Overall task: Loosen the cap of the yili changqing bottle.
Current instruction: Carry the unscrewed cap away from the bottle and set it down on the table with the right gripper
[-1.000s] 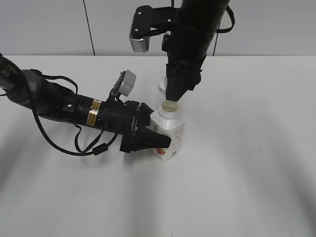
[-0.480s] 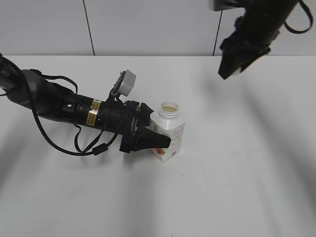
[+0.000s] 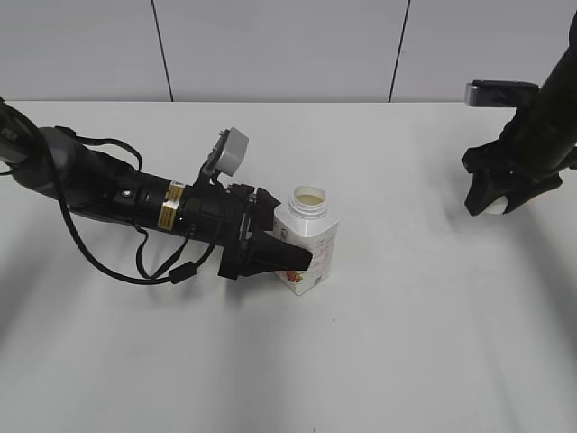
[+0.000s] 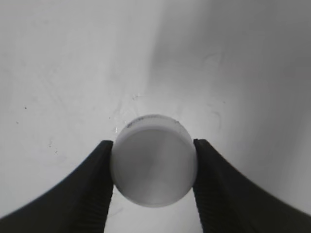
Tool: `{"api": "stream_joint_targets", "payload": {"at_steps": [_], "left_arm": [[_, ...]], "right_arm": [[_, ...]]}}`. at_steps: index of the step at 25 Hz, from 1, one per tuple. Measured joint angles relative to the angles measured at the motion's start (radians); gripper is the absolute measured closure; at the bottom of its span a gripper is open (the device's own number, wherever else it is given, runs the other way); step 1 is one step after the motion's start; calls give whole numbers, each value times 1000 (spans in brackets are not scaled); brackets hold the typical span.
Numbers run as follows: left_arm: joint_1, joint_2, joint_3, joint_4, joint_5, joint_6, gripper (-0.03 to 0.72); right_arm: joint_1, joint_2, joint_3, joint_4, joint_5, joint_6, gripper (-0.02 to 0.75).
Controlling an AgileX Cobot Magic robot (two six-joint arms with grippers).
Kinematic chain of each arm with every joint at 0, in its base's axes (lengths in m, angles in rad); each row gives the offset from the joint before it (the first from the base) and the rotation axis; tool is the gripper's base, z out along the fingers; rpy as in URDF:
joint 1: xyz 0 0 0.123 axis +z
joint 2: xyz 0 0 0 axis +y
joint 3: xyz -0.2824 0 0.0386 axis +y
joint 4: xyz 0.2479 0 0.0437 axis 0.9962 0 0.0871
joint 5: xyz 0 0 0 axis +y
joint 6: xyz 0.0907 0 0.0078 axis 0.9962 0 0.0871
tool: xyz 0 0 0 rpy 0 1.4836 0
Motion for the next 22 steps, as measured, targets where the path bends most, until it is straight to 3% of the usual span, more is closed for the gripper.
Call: {"api": "stream_joint_targets", "payload": {"at_steps": [8, 22], "left_arm": [[0, 0, 0, 0, 0, 0, 207], [0, 0, 0, 0, 0, 0, 207]], "right_arm": [[0, 1, 150, 0, -181, 9, 349], [0, 49, 170, -10, -214, 16, 349]]}}
